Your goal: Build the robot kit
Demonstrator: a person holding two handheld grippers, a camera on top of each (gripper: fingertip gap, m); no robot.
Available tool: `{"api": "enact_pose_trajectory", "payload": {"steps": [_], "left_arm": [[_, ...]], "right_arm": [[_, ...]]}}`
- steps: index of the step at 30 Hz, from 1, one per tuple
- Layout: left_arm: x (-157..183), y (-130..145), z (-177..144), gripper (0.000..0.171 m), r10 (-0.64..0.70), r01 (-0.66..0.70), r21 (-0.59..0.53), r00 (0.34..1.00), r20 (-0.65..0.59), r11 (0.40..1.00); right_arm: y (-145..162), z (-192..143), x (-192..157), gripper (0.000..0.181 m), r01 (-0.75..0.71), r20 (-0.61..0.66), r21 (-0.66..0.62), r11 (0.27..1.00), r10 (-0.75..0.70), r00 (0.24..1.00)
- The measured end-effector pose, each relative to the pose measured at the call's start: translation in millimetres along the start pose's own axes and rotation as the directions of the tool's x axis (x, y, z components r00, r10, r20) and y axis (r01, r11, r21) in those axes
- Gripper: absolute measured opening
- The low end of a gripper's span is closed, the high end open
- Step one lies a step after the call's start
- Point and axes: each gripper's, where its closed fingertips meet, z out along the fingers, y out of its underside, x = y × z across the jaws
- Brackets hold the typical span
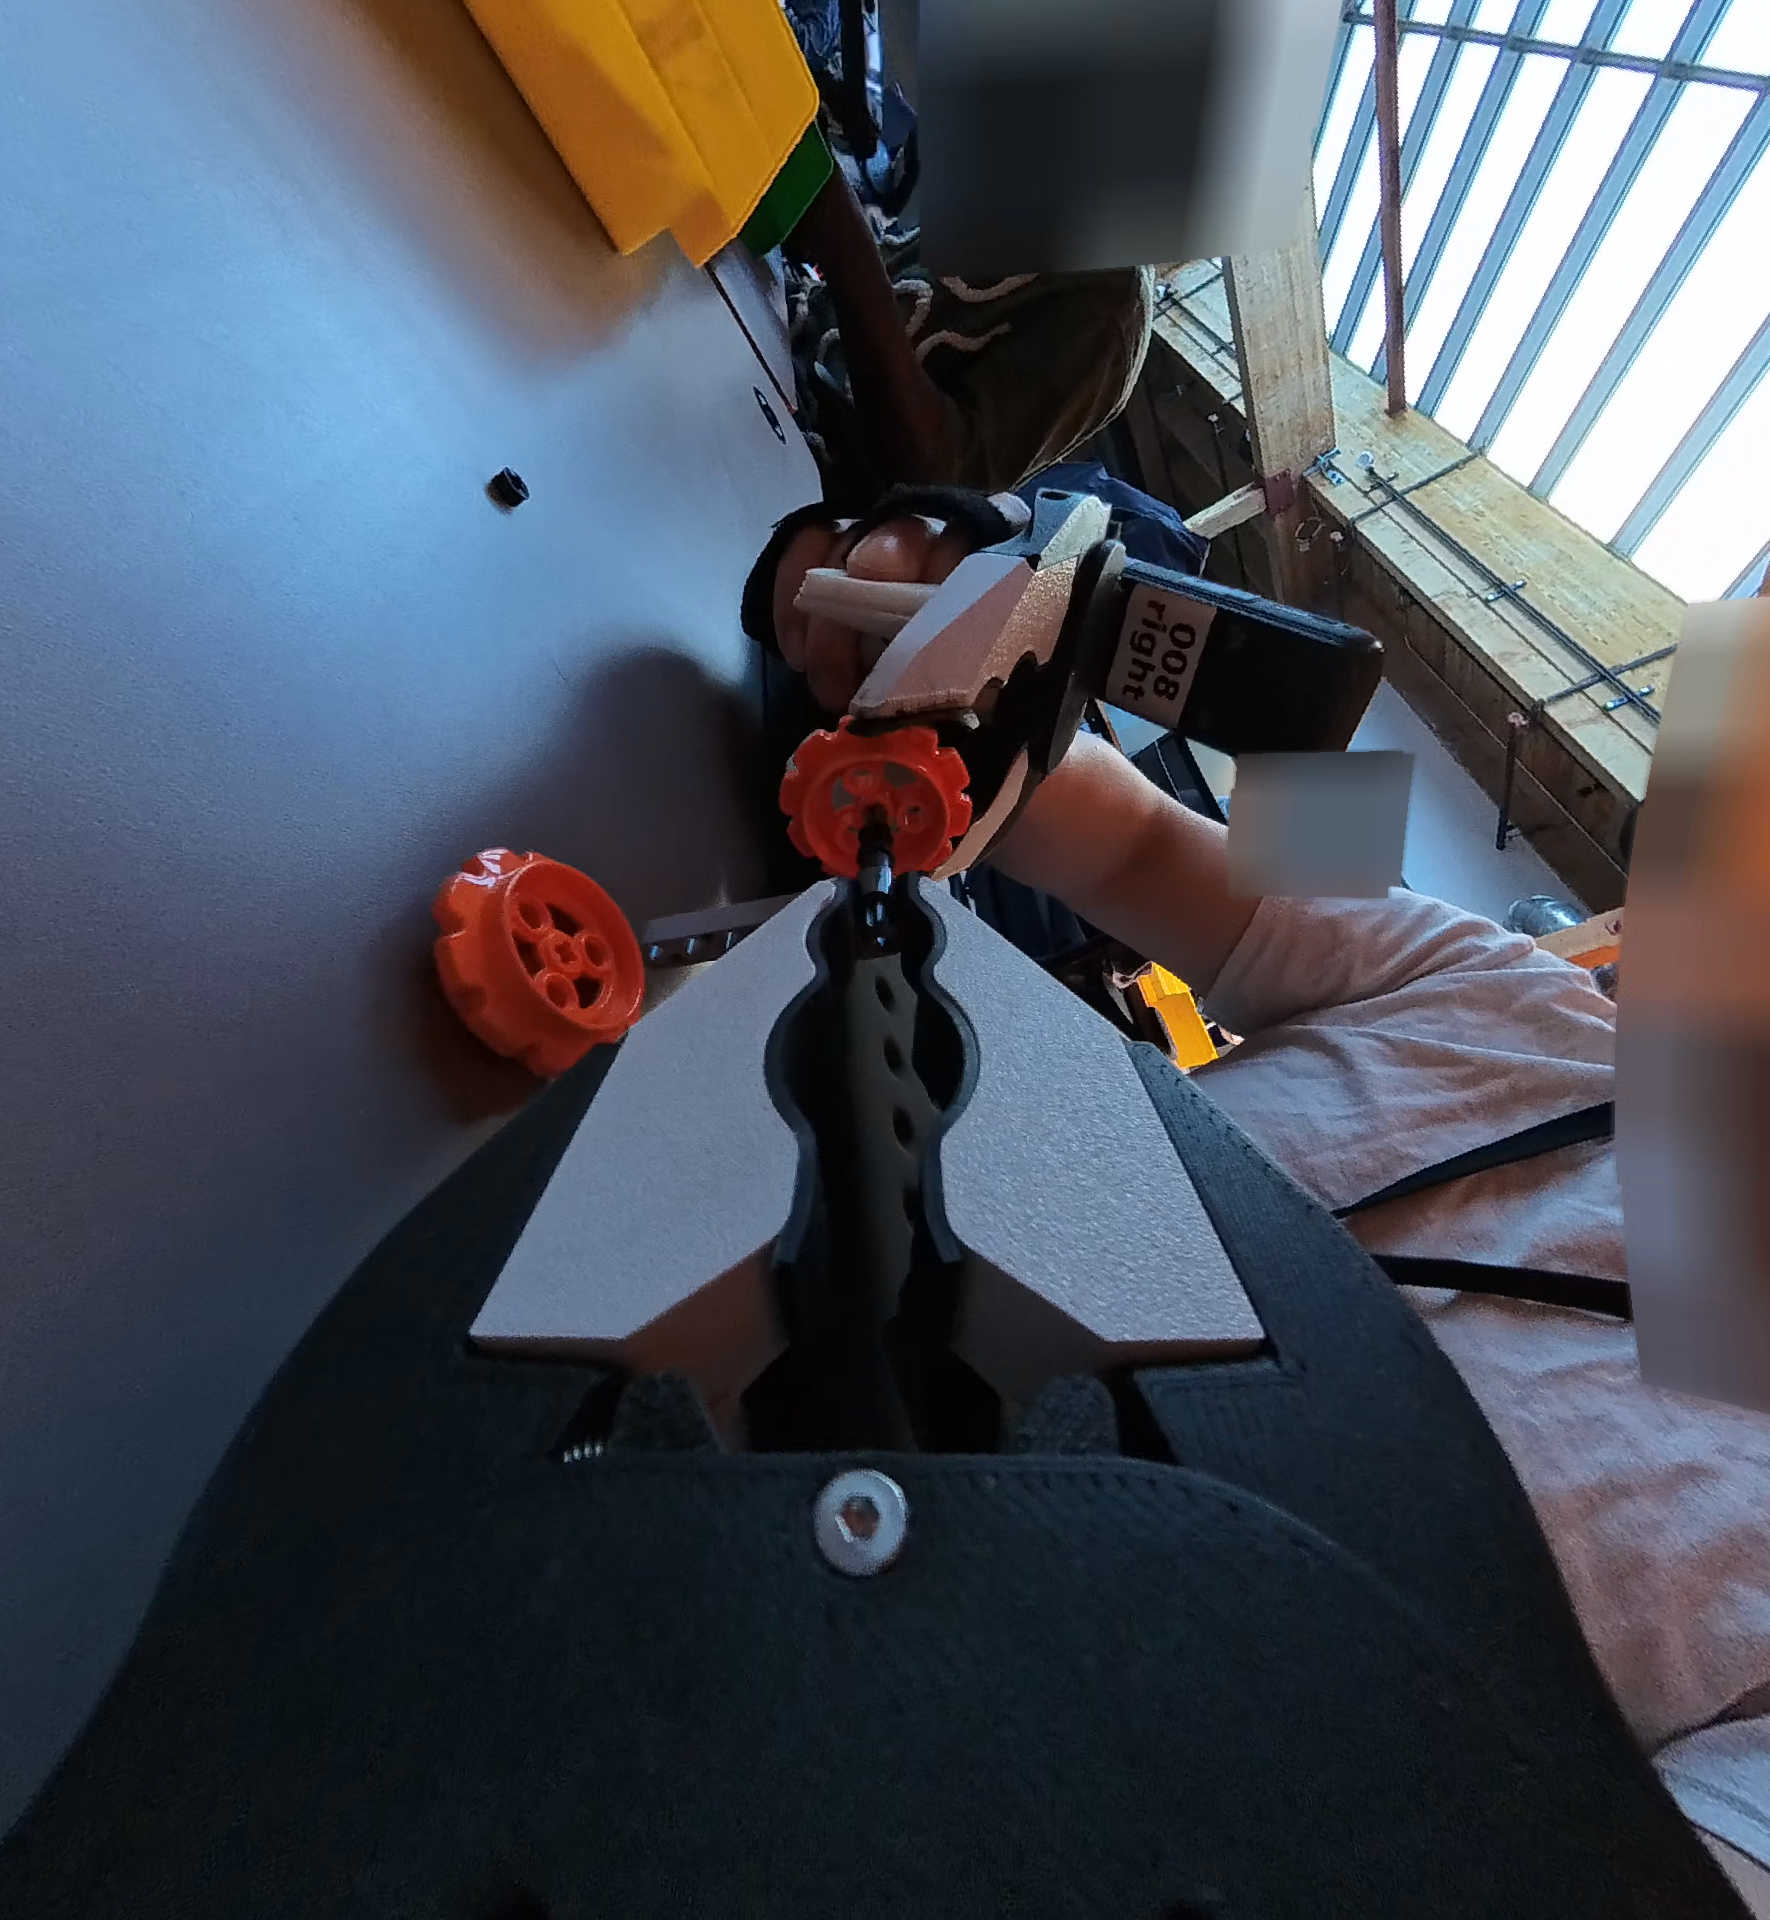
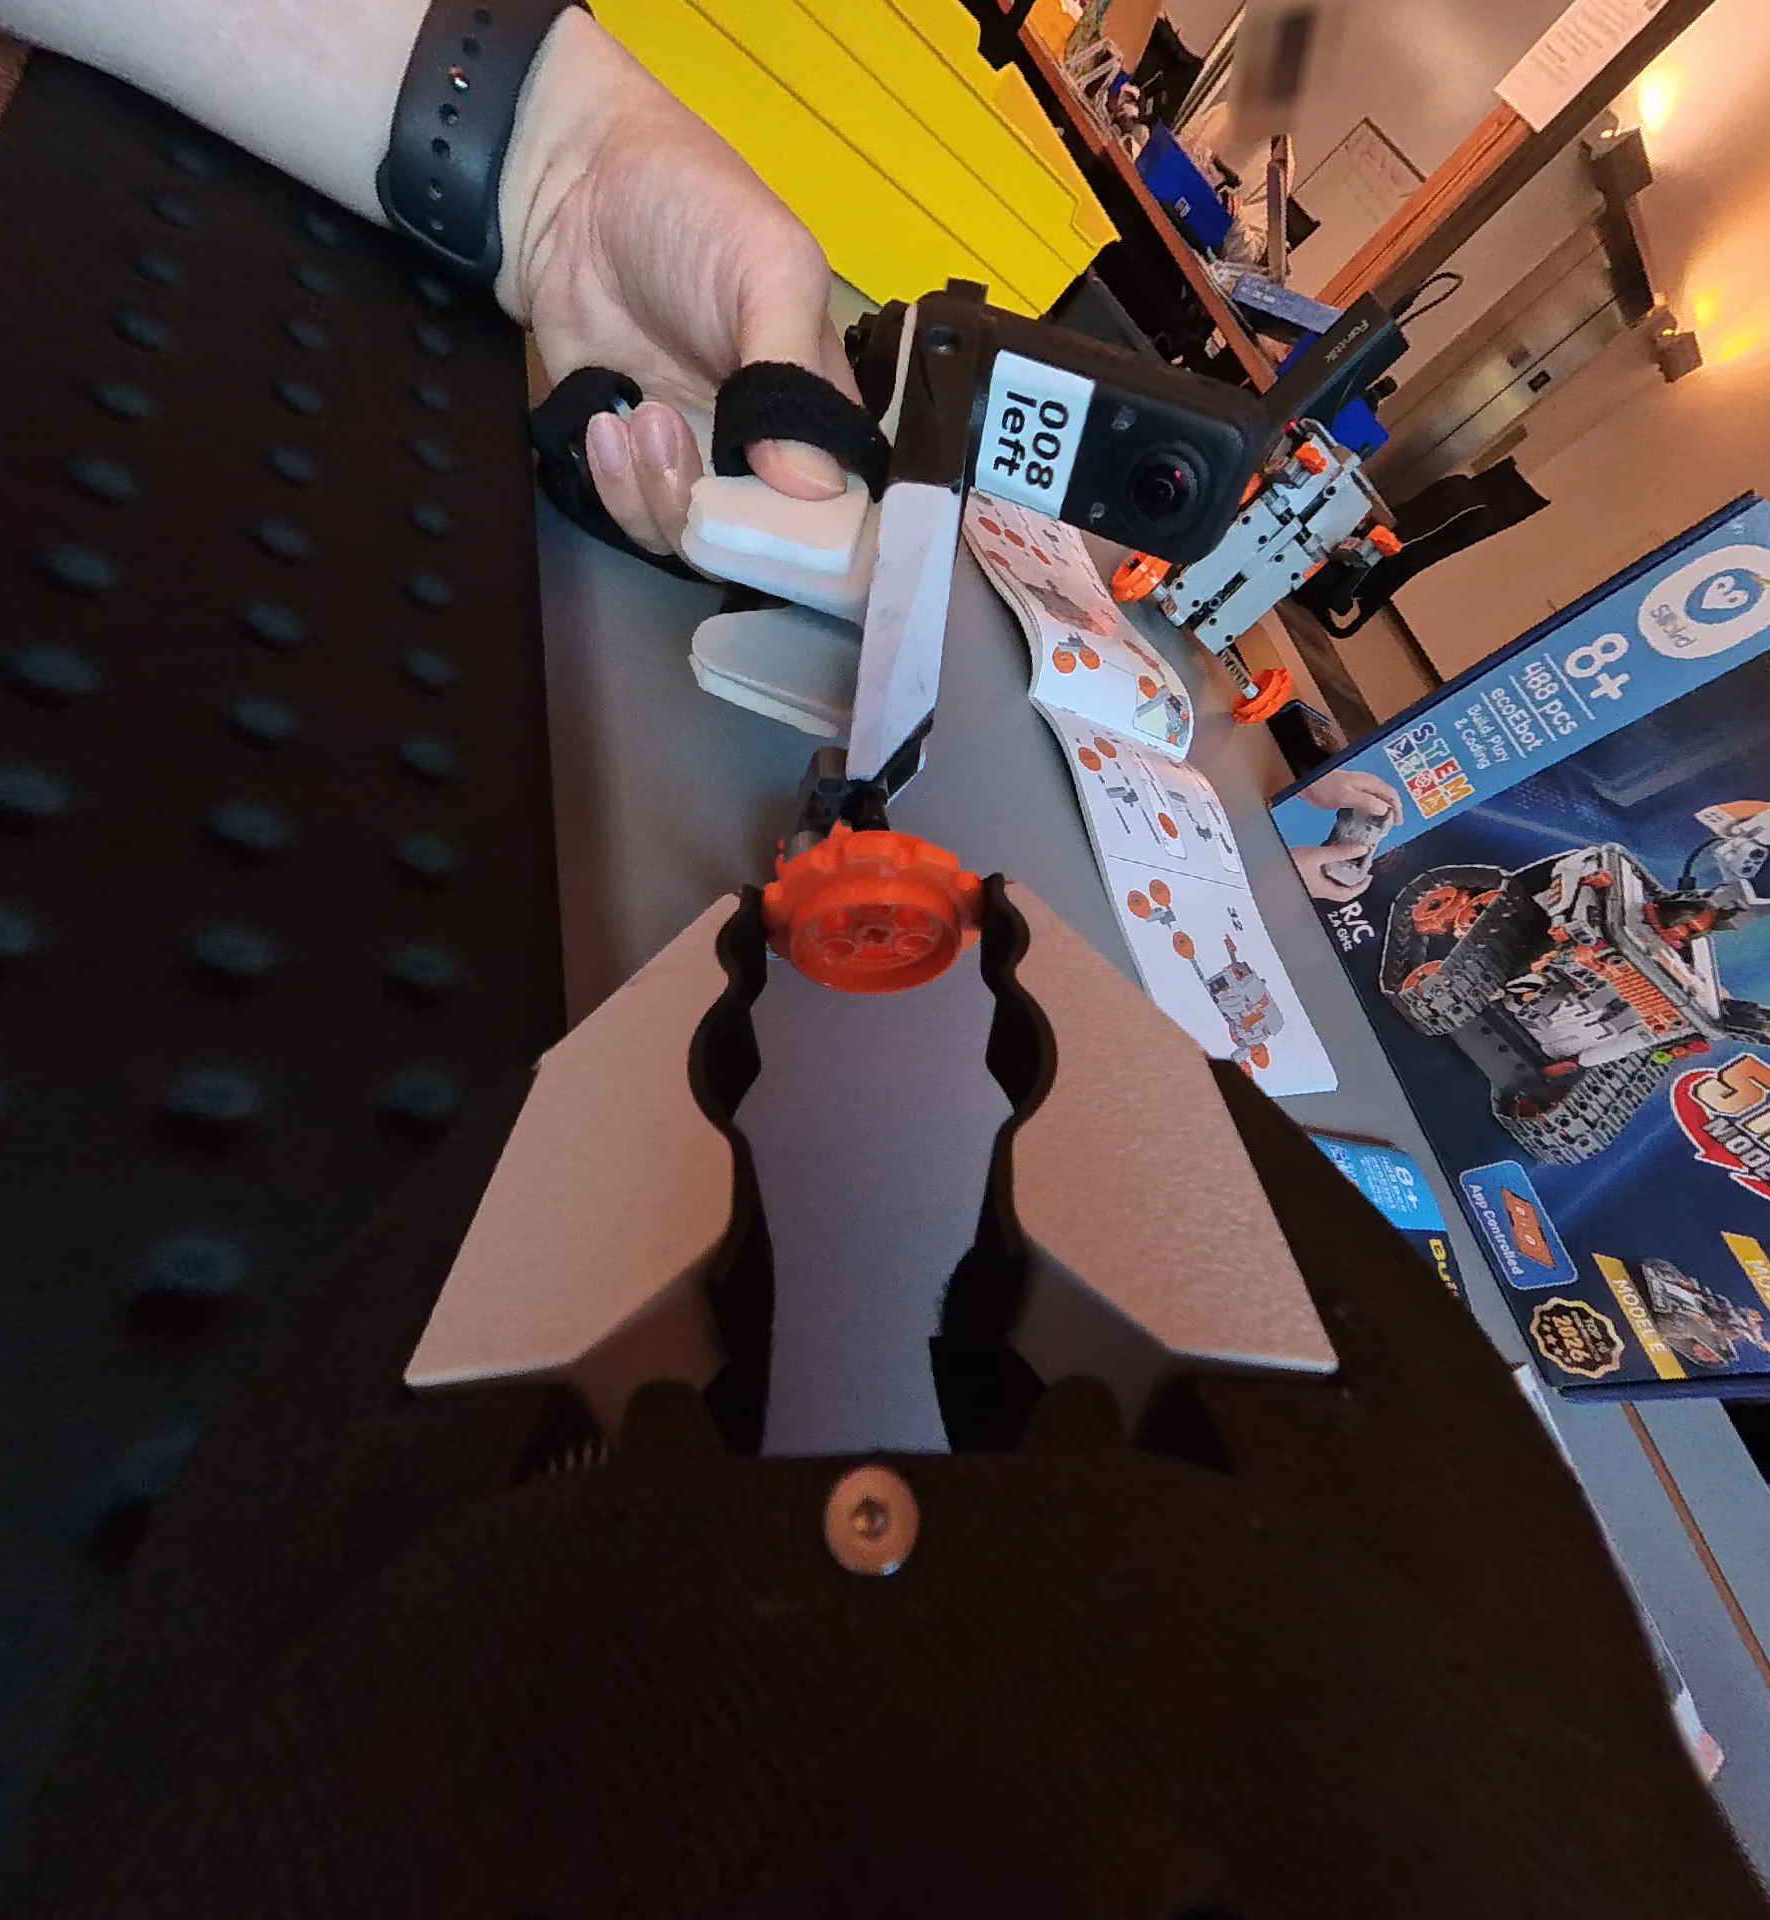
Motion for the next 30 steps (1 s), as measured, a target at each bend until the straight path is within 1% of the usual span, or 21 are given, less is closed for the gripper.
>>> {"api": "enact_pose_trajectory", "payload": {"steps": [6, 12, 17, 21, 24, 26, 27, 29, 30], "left_arm": [[-2, -1, 0, 0.005, -0.006, 0.006, 0.005, 1.0, 0.008, 1.0], [3, -13, -4, 0.005, 0.005, -0.005, 0.093, 1.0, -0.001, 0.996], [9, -13, -4, 0.005, 0.043, -0.042, 0.086, 0.999, -0.01, 0.995], [11, -16, -6, 0.004, 0.036, -0.033, 0.106, 0.999, -0.026, 0.994], [13, -25, -13, 0.004, 0.037, -0.031, 0.162, 0.999, -0.033, 0.986], [19, -33, -20, 0.004, 0.074, -0.063, 0.218, 0.996, -0.044, 0.974], [18, -35, -23, 0.005, 0.096, -0.091, 0.228, 0.995, -0.013, 0.969], [7, -37, -26, 0.009, 0.162, -0.187, 0.224, 0.979, 0.123, 0.957], [9, -37, -25, 0.009, 0.208, -0.236, 0.214, 0.967, 0.147, 0.948]], "right_arm": [[2, 2, 1, 0.041, -0.009, -0.008, -0.018, 1.0, 0.009, 1.0], [0, 2, 11, 0.041, -0.023, -0.08, -0.02, 1.0, 0.021, 0.997], [-2, -5, 9, 0.041, 0.025, -0.116, -0.035, 0.999, -0.029, 0.993], [-2, -6, 13, 0.041, 0.009, -0.131, -0.027, 1.0, -0.013, 0.991], [-2, -9, 20, 0.041, -0.006, -0.163, -0.021, 1.0, 0.003, 0.987], [-1, -10, 26, 0.041, -0.024, -0.184, -0.017, 1.0, 0.021, 0.983], [-2, -11, 29, 0.041, -0.034, -0.191, -0.006, 0.999, 0.033, 0.981], [-3, -12, 32, 0.041, -0.057, -0.192, 0.017, 0.998, 0.06, 0.98], [-3, -12, 34, 0.041, -0.06, -0.2, 0.017, 0.998, 0.063, 0.978]]}}
